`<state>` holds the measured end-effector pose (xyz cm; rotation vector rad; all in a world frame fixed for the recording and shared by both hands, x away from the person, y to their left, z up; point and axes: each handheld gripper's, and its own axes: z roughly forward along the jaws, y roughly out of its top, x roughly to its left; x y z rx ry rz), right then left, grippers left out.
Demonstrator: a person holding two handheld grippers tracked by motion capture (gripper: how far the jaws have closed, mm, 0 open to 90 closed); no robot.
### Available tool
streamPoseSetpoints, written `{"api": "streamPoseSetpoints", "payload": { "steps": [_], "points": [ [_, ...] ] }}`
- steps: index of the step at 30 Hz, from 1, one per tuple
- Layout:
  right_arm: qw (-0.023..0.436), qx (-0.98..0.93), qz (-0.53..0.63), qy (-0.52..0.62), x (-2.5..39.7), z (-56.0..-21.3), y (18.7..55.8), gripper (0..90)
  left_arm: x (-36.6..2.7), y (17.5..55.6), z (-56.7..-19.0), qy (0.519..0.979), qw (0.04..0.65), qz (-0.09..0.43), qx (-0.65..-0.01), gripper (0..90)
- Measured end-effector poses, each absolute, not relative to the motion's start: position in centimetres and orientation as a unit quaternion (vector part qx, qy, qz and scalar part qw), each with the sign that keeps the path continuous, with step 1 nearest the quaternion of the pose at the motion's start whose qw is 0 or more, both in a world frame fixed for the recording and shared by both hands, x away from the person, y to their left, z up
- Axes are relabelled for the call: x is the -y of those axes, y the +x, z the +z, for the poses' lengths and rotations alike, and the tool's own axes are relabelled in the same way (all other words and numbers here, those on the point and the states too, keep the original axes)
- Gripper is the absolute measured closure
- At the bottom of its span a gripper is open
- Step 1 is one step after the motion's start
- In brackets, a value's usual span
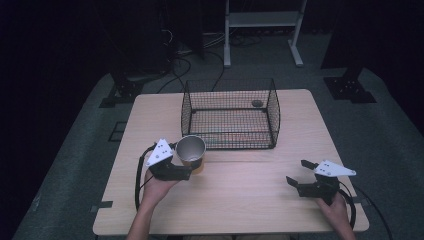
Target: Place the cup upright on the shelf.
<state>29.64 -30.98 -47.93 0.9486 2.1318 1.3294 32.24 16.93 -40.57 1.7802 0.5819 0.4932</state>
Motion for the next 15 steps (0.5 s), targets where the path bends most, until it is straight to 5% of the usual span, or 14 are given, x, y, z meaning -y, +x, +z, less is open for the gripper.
{"api": "streamPoseSetpoints", "payload": {
  "steps": [15],
  "points": [
    [0.225,-0.773,0.482,0.345,31.0,-47.9,29.6,12.9,-15.0,32.7,-40.1,0.761,0.571,0.200,-0.235,13.9]
  ]
}}
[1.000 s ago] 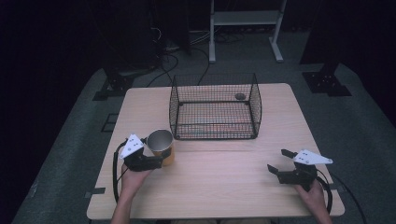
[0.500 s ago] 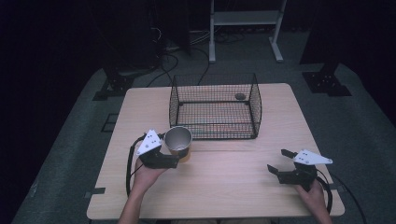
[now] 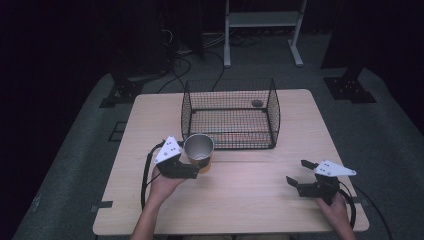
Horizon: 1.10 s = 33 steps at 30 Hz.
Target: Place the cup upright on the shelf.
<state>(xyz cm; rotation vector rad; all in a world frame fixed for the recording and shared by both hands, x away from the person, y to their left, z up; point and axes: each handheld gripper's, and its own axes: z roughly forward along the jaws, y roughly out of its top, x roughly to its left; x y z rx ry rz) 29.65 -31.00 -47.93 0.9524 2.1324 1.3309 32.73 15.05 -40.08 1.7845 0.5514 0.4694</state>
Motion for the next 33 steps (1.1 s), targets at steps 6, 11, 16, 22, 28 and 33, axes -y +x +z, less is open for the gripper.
{"api": "streamPoseSetpoints", "payload": {
  "steps": [6,11,16,22,28,33],
  "points": [
    [0.225,-0.773,0.482,0.345,31.0,-47.9,29.6,12.9,-14.4,33.0,-39.9,0.759,0.577,0.193,-0.232,13.9],
    [0.225,-0.773,0.482,0.346,31.0,-47.9,29.7,12.9,-13.8,33.1,-39.5,0.759,0.579,0.192,-0.225,13.9],
    [0.225,-0.774,0.480,0.346,31.0,-47.9,29.7,12.9,-13.2,33.3,-39.0,0.759,0.584,0.190,-0.217,13.9],
    [0.226,-0.774,0.480,0.346,31.0,-47.9,29.6,12.9,-12.2,33.8,-38.3,0.762,0.583,0.191,-0.206,13.9],
    [0.224,-0.773,0.481,0.348,31.0,-47.9,29.6,12.9,-10.9,34.0,-37.2,0.763,0.589,0.189,-0.188,14.0],
    [0.223,-0.773,0.482,0.348,31.0,-47.9,29.7,12.9,-9.9,34.4,-36.5,0.765,0.589,0.189,-0.177,14.0]
  ]
}}
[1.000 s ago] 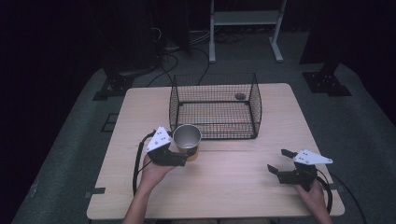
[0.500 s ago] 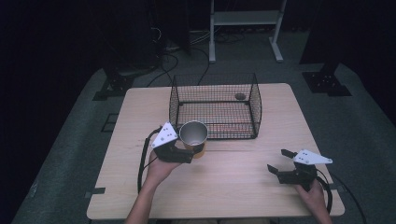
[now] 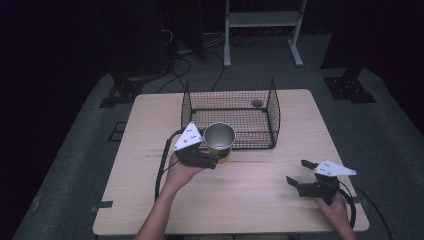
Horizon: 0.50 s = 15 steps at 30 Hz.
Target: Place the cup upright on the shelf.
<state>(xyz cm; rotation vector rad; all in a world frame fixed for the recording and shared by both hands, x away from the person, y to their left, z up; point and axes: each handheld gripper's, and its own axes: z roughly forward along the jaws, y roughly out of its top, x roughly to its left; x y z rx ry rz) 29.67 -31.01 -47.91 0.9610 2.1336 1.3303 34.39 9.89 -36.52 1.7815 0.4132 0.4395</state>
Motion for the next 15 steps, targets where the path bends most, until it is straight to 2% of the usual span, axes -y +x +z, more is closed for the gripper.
{"api": "streamPoseSetpoints", "payload": {
  "steps": [15],
  "points": [
    [0.222,-0.771,0.484,0.350,31.1,-47.9,29.7,12.9,-8.1,35.7,-34.8,0.769,0.590,0.185,-0.159,14.0]
  ]
}}
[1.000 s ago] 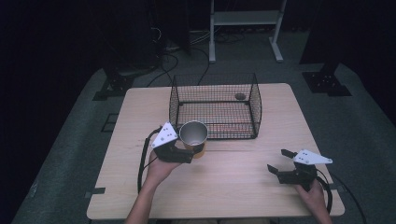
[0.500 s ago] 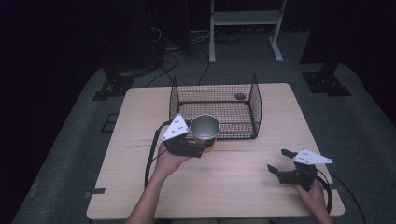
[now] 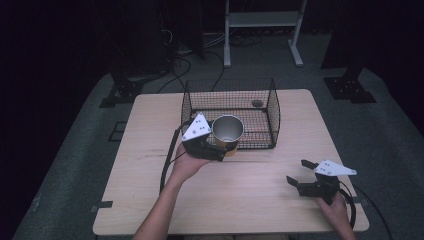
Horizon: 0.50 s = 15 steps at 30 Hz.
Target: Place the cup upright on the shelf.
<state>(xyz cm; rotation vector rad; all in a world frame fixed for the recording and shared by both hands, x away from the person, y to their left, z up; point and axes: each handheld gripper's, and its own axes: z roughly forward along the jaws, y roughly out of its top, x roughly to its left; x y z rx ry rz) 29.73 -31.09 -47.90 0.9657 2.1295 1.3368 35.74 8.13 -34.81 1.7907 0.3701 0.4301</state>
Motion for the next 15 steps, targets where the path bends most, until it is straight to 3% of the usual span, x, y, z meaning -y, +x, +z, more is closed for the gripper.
{"api": "streamPoseSetpoints", "payload": {
  "steps": [15],
  "points": [
    [0.223,-0.769,0.486,0.350,31.1,-47.9,29.7,12.9,-7.4,37.6,-34.1,0.773,0.587,0.180,-0.159,14.0]
  ]
}}
